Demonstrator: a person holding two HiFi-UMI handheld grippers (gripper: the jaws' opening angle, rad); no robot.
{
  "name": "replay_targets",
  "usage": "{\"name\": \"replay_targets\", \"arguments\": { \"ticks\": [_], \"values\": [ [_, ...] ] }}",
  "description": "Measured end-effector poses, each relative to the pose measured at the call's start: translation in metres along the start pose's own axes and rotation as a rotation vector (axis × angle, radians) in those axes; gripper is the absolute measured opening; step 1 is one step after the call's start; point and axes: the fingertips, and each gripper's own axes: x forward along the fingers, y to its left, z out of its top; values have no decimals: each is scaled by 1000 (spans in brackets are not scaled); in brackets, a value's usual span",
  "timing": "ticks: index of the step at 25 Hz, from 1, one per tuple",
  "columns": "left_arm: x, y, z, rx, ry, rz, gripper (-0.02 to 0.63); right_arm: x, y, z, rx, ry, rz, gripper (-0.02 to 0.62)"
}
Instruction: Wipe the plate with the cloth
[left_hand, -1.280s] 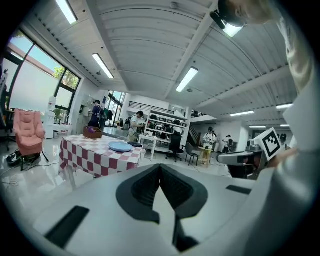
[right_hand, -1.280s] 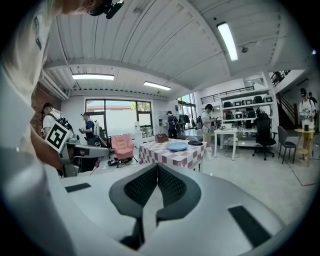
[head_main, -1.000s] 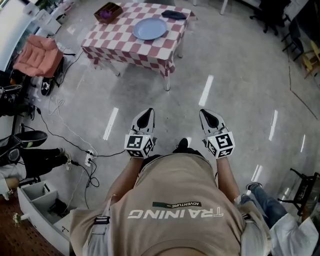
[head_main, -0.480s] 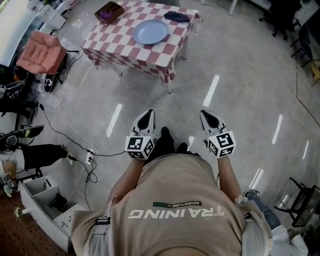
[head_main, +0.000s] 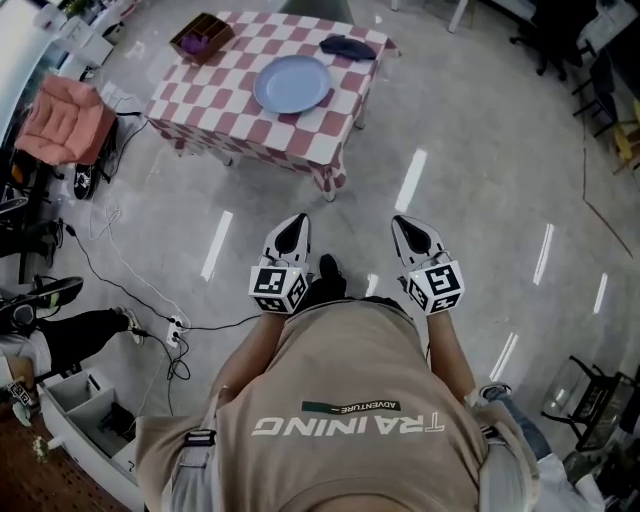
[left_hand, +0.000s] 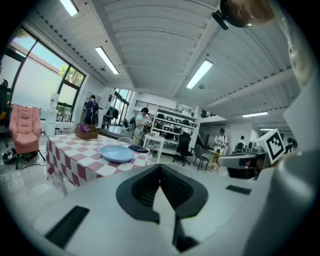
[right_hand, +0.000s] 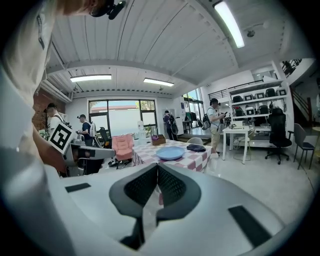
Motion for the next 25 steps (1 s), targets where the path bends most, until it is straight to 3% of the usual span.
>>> {"name": "replay_targets", "arguments": {
  "ticks": [8, 16, 25],
  "values": [
    [42, 49, 17, 35, 18, -45, 12, 68, -12, 25, -21, -9, -17, 17],
    [82, 71, 26, 19, 35, -53, 12, 107, -39, 30, 7, 14, -43, 18],
    [155, 86, 31, -6, 46, 52, 12, 160, -111, 47, -7, 15, 42, 17]
  ]
}}
